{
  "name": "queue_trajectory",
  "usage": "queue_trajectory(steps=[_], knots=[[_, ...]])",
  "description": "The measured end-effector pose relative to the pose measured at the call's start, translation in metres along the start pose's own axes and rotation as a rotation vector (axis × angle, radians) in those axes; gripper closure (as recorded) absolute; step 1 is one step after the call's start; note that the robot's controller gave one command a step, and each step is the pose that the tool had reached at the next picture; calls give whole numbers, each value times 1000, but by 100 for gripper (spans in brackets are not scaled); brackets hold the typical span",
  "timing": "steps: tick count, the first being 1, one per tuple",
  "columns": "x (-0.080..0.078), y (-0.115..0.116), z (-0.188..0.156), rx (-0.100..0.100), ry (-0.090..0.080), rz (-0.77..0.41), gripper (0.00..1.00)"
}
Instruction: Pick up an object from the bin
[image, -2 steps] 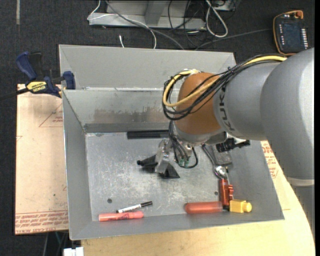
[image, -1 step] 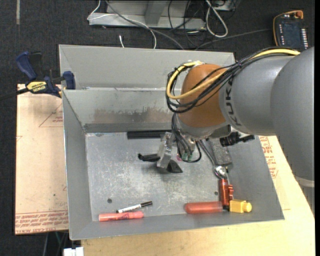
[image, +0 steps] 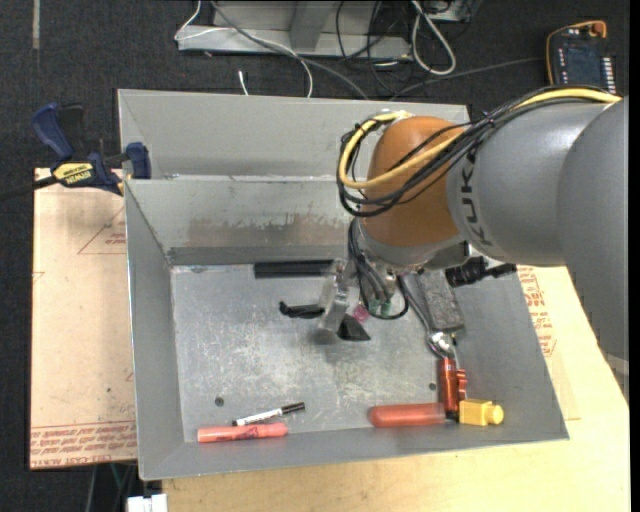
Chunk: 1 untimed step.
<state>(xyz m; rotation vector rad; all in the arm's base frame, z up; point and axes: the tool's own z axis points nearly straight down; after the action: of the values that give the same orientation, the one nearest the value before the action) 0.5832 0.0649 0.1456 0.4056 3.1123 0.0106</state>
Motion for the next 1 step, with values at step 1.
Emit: queue_trajectory(steps=[1], knots=[[-1, 1, -15, -2, -3, -1, 100]])
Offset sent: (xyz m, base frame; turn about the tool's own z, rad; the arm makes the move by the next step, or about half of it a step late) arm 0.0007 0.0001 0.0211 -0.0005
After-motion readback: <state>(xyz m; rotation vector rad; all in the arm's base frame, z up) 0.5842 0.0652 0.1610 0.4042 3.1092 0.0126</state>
